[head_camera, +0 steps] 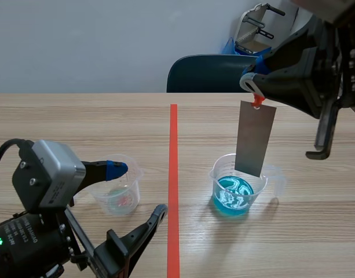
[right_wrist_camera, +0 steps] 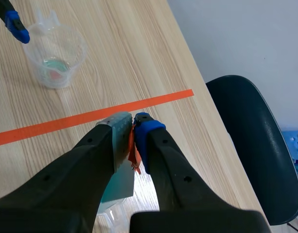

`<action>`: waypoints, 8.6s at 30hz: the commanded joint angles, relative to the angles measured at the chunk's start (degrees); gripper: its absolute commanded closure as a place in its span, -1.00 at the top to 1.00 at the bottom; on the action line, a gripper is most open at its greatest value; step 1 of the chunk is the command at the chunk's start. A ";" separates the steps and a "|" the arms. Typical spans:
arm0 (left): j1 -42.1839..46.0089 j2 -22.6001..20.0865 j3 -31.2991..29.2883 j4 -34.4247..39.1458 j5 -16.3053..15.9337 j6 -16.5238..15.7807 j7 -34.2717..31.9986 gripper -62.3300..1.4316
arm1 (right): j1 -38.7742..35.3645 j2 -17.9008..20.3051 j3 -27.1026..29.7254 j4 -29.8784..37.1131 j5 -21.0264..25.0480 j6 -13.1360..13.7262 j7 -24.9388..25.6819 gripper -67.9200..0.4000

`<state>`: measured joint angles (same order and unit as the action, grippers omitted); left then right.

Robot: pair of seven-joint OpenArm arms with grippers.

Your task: Do the redox reaction experiment

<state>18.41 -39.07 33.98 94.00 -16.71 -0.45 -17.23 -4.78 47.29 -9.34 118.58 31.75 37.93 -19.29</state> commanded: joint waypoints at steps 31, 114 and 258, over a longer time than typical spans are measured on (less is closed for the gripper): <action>-0.04 0.48 -0.04 0.48 -0.13 0.09 -0.96 0.69 | 0.66 -0.31 -11.65 -20.68 -30.14 0.74 40.06 -0.97; -0.04 0.50 -0.04 0.48 -0.13 0.09 -0.96 0.69 | 0.66 -0.31 -11.63 -20.79 -30.27 0.74 40.19 -0.97; -0.02 1.09 -0.04 0.48 -0.13 0.07 -0.74 0.69 | 0.63 0.17 0.83 2.16 -12.59 4.79 12.57 -0.97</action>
<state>18.41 -38.26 33.98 94.00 -16.71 -0.45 -17.19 -4.80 47.03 -9.65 119.81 18.28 42.37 -6.72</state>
